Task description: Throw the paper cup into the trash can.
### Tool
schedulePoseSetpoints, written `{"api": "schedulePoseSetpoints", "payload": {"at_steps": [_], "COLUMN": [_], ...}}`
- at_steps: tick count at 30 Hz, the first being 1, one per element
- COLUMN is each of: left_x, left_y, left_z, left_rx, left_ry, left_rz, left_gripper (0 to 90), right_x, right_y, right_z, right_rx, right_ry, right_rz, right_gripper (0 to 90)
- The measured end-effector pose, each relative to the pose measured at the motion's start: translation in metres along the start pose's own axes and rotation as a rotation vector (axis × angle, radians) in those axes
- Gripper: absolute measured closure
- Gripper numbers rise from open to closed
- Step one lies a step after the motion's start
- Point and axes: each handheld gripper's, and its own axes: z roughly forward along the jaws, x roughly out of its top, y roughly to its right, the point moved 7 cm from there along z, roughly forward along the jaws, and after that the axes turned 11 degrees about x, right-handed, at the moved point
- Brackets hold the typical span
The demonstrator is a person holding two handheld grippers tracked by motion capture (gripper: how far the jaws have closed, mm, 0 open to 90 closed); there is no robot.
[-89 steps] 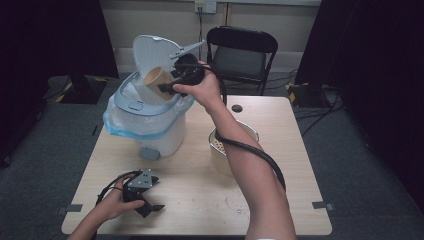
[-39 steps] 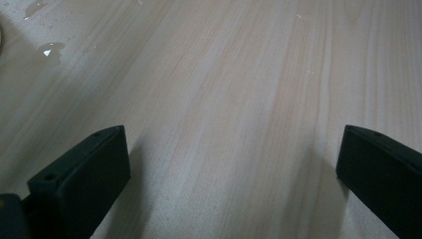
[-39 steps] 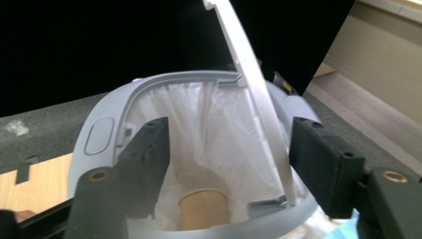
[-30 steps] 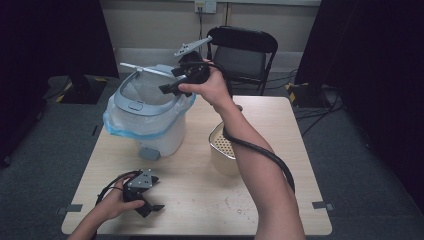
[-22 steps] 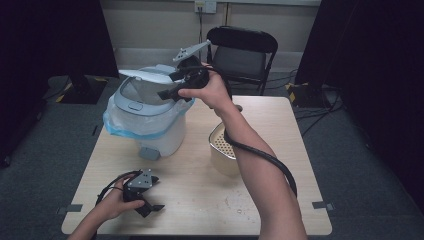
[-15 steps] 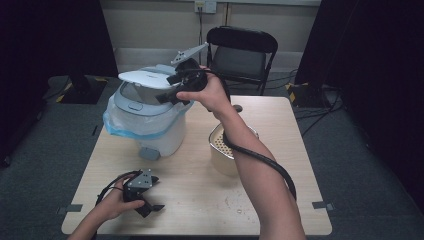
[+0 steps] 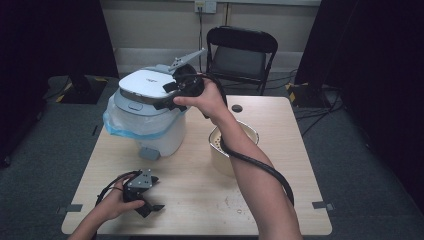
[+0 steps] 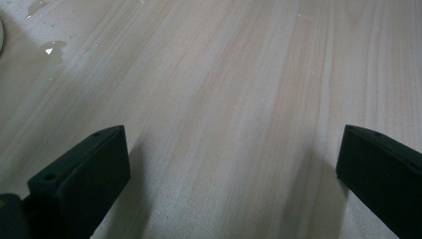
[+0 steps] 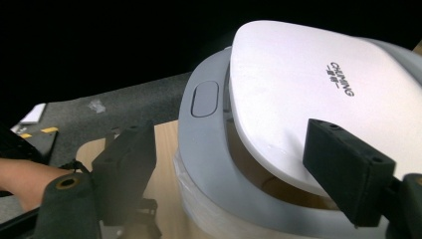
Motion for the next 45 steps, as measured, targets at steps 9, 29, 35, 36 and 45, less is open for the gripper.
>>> {"api": "schedulePoseSetpoints", "payload": {"at_steps": [9,29,35,36,45], "left_x": [0.000,0.000,0.000,0.000,0.000], "left_y": [0.000,0.000,0.000,0.000,0.000], "left_z": [0.000,0.000,0.000,0.000,0.000], "left_rx": [0.000,0.001,0.003,0.001,0.001], "left_ry": [0.000,0.001,-0.001,0.004,0.000], "left_rz": [0.000,0.001,0.002,0.000,0.001], "left_gripper": [0.0,0.0,0.0,0.0,0.0], "right_x": [-0.002,-0.004,-0.004,-0.004,-0.003], "right_y": [0.005,0.011,0.013,0.013,0.015], "right_z": [-0.001,0.009,0.011,0.011,0.014], "right_rx": [0.003,-0.137,-0.144,-0.147,-0.167], "right_ry": [0.007,-0.079,-0.079,-0.081,-0.093], "right_rz": [0.046,-0.007,-0.005,-0.006,-0.013], "right_gripper": [44.1,60.7,61.1,61.3,62.8]}}
